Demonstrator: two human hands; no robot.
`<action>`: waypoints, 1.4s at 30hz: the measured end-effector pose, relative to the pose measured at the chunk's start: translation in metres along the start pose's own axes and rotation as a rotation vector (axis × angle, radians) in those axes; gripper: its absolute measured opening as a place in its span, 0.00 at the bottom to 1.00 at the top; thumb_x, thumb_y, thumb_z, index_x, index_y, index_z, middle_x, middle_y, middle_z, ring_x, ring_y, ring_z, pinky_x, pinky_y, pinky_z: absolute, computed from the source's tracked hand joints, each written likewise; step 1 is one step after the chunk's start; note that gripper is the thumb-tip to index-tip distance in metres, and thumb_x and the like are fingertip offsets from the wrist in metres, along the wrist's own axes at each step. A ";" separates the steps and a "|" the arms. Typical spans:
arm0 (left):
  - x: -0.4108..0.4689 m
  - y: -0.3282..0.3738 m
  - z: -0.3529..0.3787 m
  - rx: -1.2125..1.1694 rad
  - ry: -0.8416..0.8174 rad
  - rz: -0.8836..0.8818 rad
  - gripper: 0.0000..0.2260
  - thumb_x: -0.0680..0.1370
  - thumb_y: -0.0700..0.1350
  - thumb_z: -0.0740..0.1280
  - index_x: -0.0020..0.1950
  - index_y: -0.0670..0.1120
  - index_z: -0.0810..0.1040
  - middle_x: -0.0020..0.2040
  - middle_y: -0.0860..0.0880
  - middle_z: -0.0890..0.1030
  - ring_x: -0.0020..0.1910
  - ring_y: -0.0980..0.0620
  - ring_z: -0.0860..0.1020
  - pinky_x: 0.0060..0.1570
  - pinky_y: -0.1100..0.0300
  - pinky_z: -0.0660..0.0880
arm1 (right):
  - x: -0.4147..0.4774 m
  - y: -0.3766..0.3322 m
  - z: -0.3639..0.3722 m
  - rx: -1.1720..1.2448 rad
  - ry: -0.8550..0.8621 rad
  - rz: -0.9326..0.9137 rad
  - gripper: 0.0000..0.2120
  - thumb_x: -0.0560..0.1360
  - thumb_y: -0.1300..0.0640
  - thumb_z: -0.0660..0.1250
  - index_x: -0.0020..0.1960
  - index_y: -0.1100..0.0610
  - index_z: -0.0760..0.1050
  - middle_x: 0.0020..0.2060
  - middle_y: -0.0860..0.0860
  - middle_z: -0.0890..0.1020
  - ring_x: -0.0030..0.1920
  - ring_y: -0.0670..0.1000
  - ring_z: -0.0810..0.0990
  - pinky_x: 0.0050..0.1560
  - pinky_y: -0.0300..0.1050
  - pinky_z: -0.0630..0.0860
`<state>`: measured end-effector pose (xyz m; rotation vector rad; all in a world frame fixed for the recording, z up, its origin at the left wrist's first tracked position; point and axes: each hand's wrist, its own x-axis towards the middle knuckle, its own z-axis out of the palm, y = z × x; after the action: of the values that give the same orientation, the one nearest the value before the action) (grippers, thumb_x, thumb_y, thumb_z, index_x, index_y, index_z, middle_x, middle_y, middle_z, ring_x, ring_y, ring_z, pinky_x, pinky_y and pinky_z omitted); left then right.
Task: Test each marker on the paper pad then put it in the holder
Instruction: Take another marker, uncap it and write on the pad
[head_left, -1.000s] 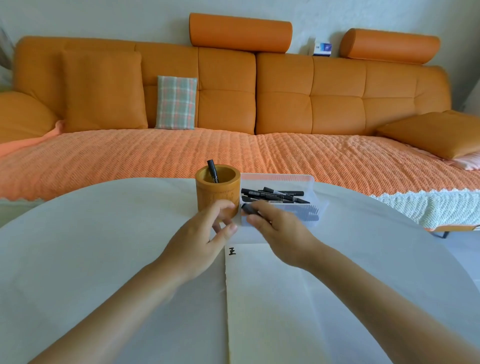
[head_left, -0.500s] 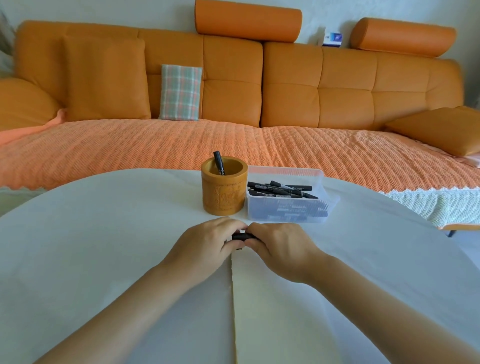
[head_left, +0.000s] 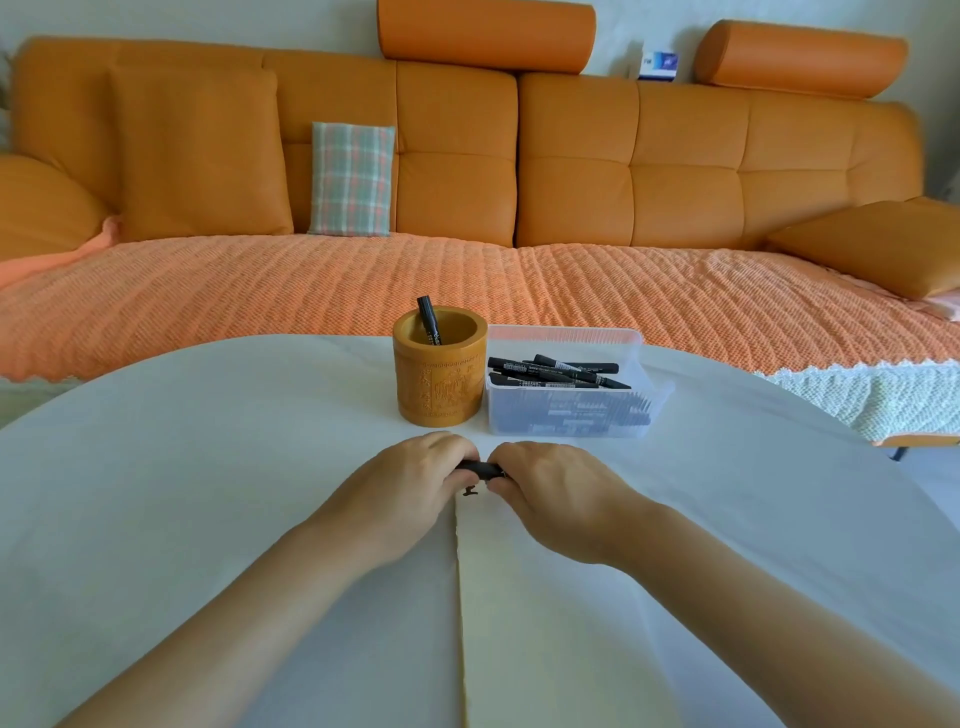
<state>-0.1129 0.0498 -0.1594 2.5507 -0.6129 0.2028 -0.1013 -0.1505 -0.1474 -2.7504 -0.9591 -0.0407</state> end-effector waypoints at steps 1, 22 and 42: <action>0.000 0.000 0.000 0.024 -0.022 -0.012 0.07 0.83 0.49 0.59 0.56 0.51 0.75 0.49 0.56 0.76 0.47 0.56 0.73 0.46 0.58 0.73 | -0.001 0.001 0.000 -0.027 0.026 -0.025 0.13 0.84 0.47 0.54 0.47 0.53 0.70 0.39 0.49 0.75 0.38 0.54 0.74 0.36 0.47 0.66; 0.000 -0.017 -0.019 -0.003 0.079 -0.149 0.03 0.79 0.53 0.66 0.50 0.56 0.75 0.45 0.59 0.76 0.43 0.58 0.75 0.38 0.63 0.71 | -0.001 0.014 -0.019 0.504 0.055 0.214 0.14 0.83 0.59 0.54 0.62 0.41 0.68 0.48 0.49 0.77 0.36 0.48 0.77 0.37 0.44 0.75; -0.006 -0.021 0.017 -0.022 -0.056 -0.097 0.33 0.65 0.73 0.62 0.66 0.60 0.75 0.54 0.61 0.71 0.58 0.59 0.65 0.61 0.58 0.66 | 0.000 0.008 0.003 1.128 0.222 0.232 0.06 0.76 0.64 0.64 0.51 0.58 0.77 0.39 0.59 0.83 0.35 0.59 0.82 0.27 0.42 0.69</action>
<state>-0.1080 0.0595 -0.1851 2.5645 -0.5073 0.0909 -0.0962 -0.1555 -0.1523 -1.7295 -0.3780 0.1758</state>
